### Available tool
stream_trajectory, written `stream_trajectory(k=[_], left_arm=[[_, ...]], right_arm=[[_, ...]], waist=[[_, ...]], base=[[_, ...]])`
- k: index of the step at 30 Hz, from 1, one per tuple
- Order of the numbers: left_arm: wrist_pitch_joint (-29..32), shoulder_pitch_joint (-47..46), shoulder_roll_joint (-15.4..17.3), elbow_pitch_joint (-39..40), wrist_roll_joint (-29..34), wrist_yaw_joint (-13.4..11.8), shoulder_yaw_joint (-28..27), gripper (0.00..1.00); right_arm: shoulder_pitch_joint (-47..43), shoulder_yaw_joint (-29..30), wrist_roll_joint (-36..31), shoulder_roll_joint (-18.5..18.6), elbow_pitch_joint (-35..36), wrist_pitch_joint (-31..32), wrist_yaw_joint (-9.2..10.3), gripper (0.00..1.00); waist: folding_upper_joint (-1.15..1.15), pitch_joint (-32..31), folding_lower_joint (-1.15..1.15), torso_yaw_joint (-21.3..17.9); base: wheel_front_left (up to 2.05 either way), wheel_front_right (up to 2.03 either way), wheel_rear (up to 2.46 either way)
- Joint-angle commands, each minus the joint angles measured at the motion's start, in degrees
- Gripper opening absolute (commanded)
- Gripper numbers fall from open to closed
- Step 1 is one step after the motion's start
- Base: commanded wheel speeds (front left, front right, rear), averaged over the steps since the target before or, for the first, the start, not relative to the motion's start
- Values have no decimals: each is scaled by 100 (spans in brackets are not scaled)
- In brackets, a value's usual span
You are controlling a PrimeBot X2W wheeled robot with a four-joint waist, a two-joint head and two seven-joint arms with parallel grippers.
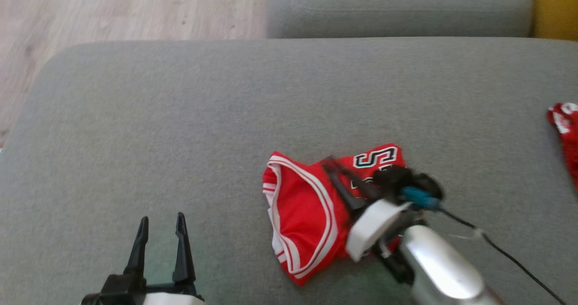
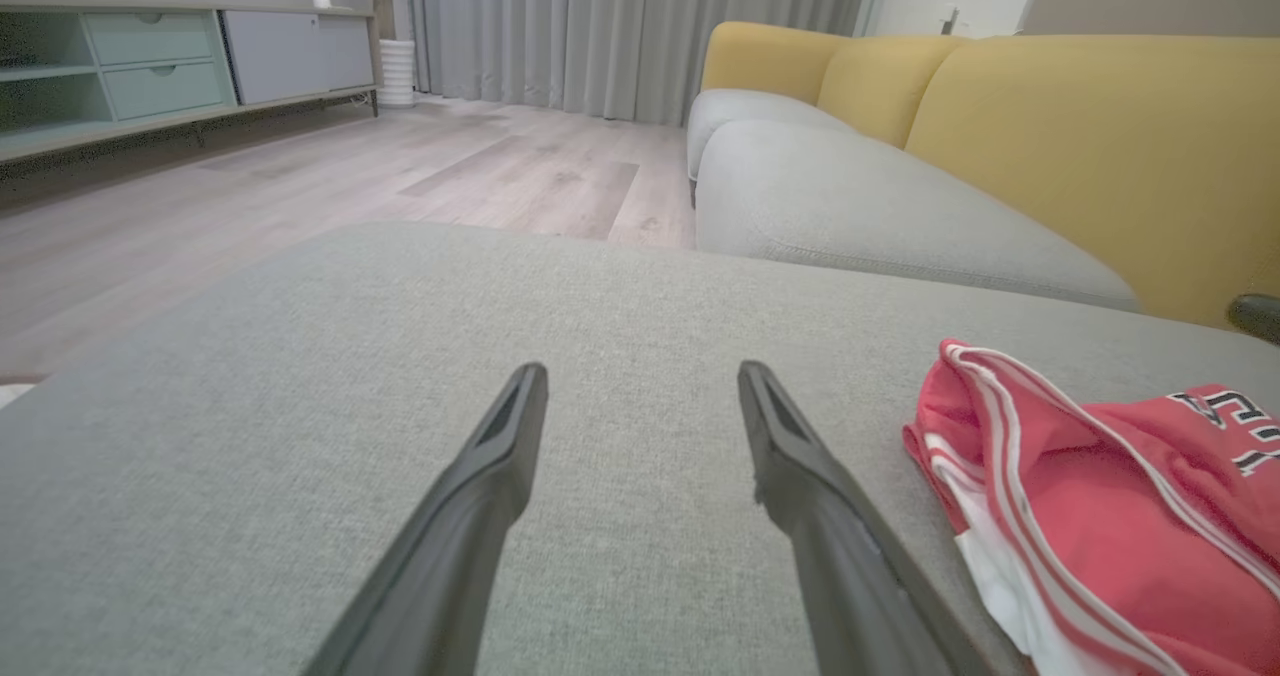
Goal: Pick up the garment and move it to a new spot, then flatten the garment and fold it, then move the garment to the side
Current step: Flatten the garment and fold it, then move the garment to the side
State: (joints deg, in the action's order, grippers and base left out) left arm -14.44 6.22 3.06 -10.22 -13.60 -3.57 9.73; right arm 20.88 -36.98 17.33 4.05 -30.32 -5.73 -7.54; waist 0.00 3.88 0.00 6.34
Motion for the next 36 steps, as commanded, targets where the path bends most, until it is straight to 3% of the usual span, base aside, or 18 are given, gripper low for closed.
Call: stream_trajectory(k=[1,2,3,6,13,22,36], left_arm=[[-56,-95,-18,179,57,-19,-231,100],[-56,-77,-18,178,72,-14,-247,100],[-56,-43,-18,160,106,5,-280,100],[-56,-5,-18,119,159,33,-330,100],[-56,79,-18,-43,284,166,-392,100],[-56,131,-18,-207,250,310,-401,100],[-56,149,-18,-306,279,374,-451,100]], right_arm=[[-93,292,-212,-115,279,-151,5,88],[-167,514,-332,-94,369,-210,5,100],[-357,953,-490,-23,593,-299,5,100],[-683,1550,-606,156,992,-454,5,100],[-1472,2550,-739,627,1369,-719,5,100],[-1971,2894,-583,577,1008,-914,5,100],[-2054,3003,-618,426,916,-926,5,100]], waist=[[0,-122,0,-153],[0,-161,0,-197],[0,-227,0,-265],[0,-313,0,-340],[0,-421,0,-426],[0,-501,0,-426],[0,-532,0,-382]], base=[[0,0,0],[0,0,0],[0,0,0],[0,0,0],[0,0,0],[0,0,0],[0,0,0]])
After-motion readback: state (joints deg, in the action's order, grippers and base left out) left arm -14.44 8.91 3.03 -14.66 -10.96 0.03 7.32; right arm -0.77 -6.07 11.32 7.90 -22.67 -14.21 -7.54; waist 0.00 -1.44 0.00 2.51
